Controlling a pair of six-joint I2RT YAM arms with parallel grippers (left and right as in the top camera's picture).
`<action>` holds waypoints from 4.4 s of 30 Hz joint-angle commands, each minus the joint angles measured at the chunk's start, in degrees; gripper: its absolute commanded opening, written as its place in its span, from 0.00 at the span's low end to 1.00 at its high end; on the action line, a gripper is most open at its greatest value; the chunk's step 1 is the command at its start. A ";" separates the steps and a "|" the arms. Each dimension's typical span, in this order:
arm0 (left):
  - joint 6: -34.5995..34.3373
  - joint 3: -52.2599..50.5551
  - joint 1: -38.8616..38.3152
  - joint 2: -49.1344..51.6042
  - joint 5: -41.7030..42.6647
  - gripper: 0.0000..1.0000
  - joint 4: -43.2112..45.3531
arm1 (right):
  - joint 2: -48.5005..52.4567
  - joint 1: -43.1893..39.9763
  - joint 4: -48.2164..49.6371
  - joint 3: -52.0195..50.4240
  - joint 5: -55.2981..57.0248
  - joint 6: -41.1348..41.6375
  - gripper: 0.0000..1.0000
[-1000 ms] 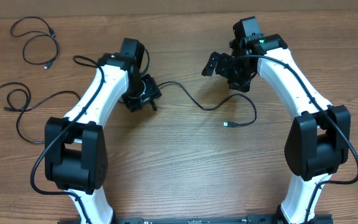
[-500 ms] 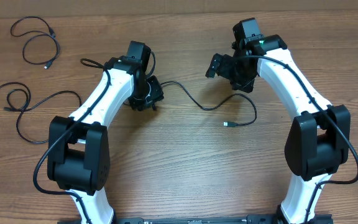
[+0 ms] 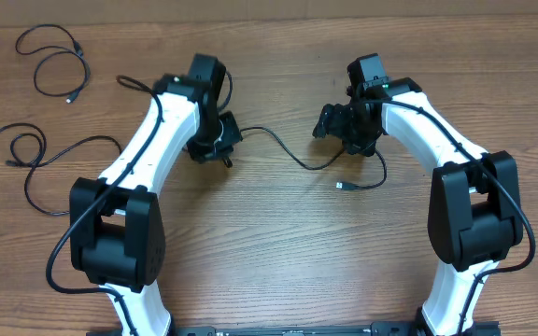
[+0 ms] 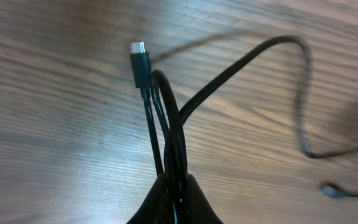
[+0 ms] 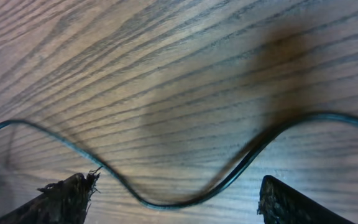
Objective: Untangle cables
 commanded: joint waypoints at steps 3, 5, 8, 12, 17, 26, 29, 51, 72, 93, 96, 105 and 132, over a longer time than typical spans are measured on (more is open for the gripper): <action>8.63 17.20 -0.33 -0.50 5.25 0.04 -8.44 | -0.83 0.79 3.45 -3.89 -0.35 0.26 0.85; 9.03 21.35 -0.33 -0.50 6.08 0.04 -10.88 | -0.81 0.76 4.20 -4.90 -0.28 1.53 0.85; 9.05 26.01 -0.33 -0.50 6.43 0.04 -13.88 | -0.79 0.76 5.38 -6.14 -0.28 2.14 0.84; 10.12 30.03 -0.37 -0.50 10.03 0.04 -16.55 | -0.74 0.76 7.85 -7.93 -0.11 2.14 0.83; 11.15 32.06 -0.37 -0.50 11.02 0.04 -18.16 | -0.68 0.76 8.85 -8.57 3.82 2.14 0.75; 9.29 32.04 -0.04 -0.50 10.91 0.04 -19.02 | -1.95 0.11 9.81 -7.72 -23.52 -15.23 1.00; 7.76 32.04 0.68 -0.50 10.97 0.04 -19.67 | -4.11 0.07 6.23 -6.40 -25.44 -19.93 1.00; 13.79 32.02 -1.77 -0.48 26.03 0.04 -27.36 | -25.77 1.97 9.33 -6.01 -21.75 -45.09 0.90; 21.62 32.02 -3.61 -0.50 35.23 0.04 -33.92 | -25.77 3.28 1.86 -6.03 -22.88 -61.79 0.80; 21.59 32.02 -3.69 -0.48 27.87 0.16 -33.00 | -25.77 3.28 3.45 -6.03 -22.60 -56.92 0.04; 20.15 32.02 -3.69 -0.48 20.59 0.20 -32.63 | -25.77 3.06 5.03 -6.03 -21.14 -51.34 0.04; 13.33 32.02 -3.67 -0.48 4.00 0.25 -32.22 | -25.77 3.06 8.96 -6.03 -16.61 -40.04 0.04; 11.26 31.95 -6.49 0.02 5.46 0.11 -15.17 | -25.77 3.23 19.98 -6.03 -27.54 13.75 0.04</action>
